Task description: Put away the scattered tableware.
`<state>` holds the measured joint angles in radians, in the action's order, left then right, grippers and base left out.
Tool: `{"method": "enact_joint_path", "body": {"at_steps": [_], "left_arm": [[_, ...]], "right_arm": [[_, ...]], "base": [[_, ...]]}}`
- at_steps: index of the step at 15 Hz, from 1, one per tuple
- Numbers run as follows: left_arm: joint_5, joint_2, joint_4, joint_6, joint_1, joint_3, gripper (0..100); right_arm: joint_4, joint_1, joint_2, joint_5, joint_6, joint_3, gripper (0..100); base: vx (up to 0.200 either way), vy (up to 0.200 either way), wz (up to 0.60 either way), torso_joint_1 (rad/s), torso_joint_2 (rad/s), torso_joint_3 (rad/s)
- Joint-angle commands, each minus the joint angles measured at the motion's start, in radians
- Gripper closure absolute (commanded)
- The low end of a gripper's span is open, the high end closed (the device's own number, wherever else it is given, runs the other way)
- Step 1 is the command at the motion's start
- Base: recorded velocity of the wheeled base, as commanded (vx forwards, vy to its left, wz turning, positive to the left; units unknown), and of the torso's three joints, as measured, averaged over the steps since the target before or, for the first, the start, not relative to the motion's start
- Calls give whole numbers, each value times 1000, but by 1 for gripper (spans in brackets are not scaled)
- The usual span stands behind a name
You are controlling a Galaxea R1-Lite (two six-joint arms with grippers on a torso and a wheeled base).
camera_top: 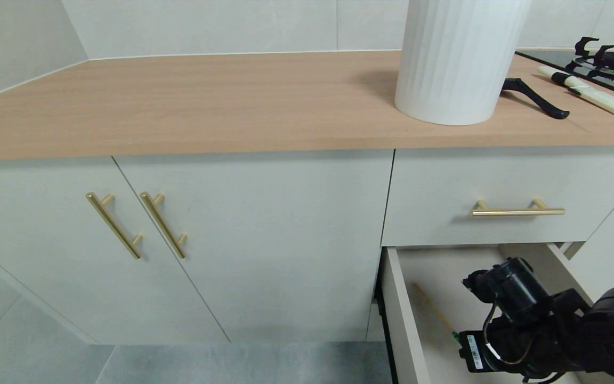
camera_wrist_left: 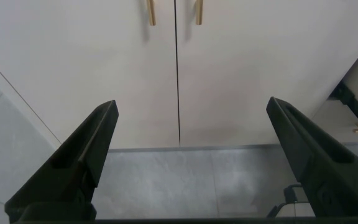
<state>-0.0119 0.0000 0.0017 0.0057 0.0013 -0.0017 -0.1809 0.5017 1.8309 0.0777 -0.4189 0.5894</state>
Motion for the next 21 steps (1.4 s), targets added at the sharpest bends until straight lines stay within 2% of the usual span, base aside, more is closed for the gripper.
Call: {"method": "enact_joint_path", "body": {"at_steps": [1, 2, 4, 6, 17, 18, 21], "left_arm": [[0, 2, 0, 0, 0, 0, 0], [0, 2, 0, 0, 0, 0, 0], [0, 2, 0, 0, 0, 0, 0], [0, 2, 0, 0, 0, 0, 0], [0, 2, 0, 0, 0, 0, 0], [0, 2, 0, 0, 0, 0, 0], [0, 2, 0, 0, 0, 0, 0]], "right_arm": [[-75, 1, 114, 19, 2, -36, 100], [-103, 1, 136, 28, 2, -45, 100], [-243, 1, 220, 76, 3, -82, 100], [-305, 1, 254, 83, 6, -102, 100], [-322, 1, 251, 85, 5, -106, 100], [-321, 1, 251, 85, 5, -106, 0], [-322, 1, 232, 83, 3, -108, 0]], "base": [[0, 0, 0, 0, 0, 0], [0, 0, 0, 0, 0, 0], [0, 0, 0, 0, 0, 0], [0, 0, 0, 0, 0, 0], [0, 0, 0, 0, 0, 0], [0, 0, 0, 0, 0, 0], [0, 0, 0, 0, 0, 0]]}}
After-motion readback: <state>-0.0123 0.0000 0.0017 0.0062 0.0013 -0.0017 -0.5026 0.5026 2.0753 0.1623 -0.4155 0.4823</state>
